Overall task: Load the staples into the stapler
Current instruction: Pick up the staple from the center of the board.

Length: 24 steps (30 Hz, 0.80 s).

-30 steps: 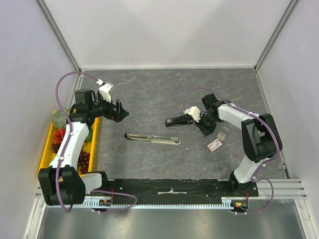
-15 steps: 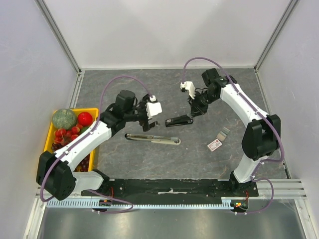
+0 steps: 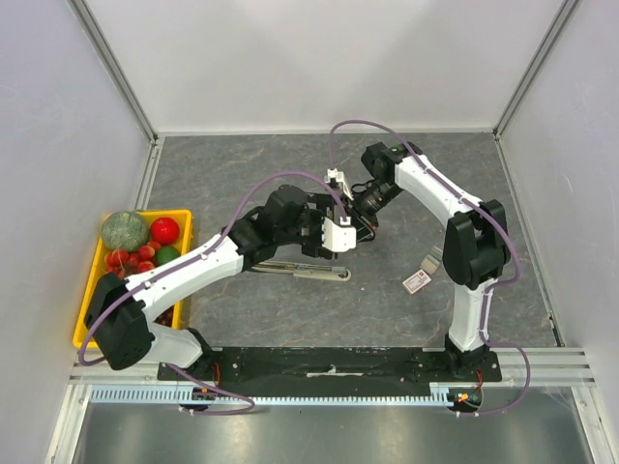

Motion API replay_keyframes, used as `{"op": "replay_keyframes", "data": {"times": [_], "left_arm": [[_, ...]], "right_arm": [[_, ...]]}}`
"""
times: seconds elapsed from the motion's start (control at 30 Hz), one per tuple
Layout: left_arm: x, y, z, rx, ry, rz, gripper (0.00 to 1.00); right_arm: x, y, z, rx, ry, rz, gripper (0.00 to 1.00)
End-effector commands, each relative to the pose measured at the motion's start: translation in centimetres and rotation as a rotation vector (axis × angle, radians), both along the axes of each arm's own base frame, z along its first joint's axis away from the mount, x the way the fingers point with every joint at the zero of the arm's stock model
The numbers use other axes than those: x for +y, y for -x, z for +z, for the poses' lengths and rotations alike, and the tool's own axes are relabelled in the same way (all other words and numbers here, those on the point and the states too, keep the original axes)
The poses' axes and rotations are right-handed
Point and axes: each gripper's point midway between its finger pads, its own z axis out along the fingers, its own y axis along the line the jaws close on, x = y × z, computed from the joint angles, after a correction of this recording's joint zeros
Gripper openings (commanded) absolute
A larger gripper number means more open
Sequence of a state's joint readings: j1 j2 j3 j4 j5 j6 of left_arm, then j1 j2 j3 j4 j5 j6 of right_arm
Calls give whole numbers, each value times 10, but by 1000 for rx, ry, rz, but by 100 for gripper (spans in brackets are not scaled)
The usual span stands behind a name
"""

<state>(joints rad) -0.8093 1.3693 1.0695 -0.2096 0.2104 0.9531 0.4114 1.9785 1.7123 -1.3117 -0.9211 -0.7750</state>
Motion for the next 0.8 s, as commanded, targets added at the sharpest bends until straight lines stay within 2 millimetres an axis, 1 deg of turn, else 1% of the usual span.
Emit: {"op": "replay_keyframes", "data": {"times": [0.0, 0.17, 0.27, 0.5, 0.6, 0.63, 0.67, 0.77], "left_arm": [[-11, 3, 7, -93, -68, -58, 97], [-17, 14, -11, -89, -113, -112, 95], [-19, 18, -17, -84, -126, -124, 94], [-26, 28, -34, -89, -175, -160, 88], [-29, 30, -43, -95, -191, -162, 84], [-27, 30, -48, -95, -202, -155, 84], [-29, 30, -47, -104, -193, -158, 83], [-30, 30, -55, -100, -197, -154, 82]], "right_arm": [[4, 26, 32, 72, -31, 26, 19], [3, 27, 32, 72, -28, 25, 19], [3, 26, 32, 70, -27, 25, 19], [2, 25, 32, 68, -30, 25, 19], [2, 25, 32, 66, -31, 25, 19], [1, 25, 31, 67, -30, 22, 19], [1, 24, 32, 68, -32, 20, 20], [1, 25, 33, 67, -36, 21, 19]]}}
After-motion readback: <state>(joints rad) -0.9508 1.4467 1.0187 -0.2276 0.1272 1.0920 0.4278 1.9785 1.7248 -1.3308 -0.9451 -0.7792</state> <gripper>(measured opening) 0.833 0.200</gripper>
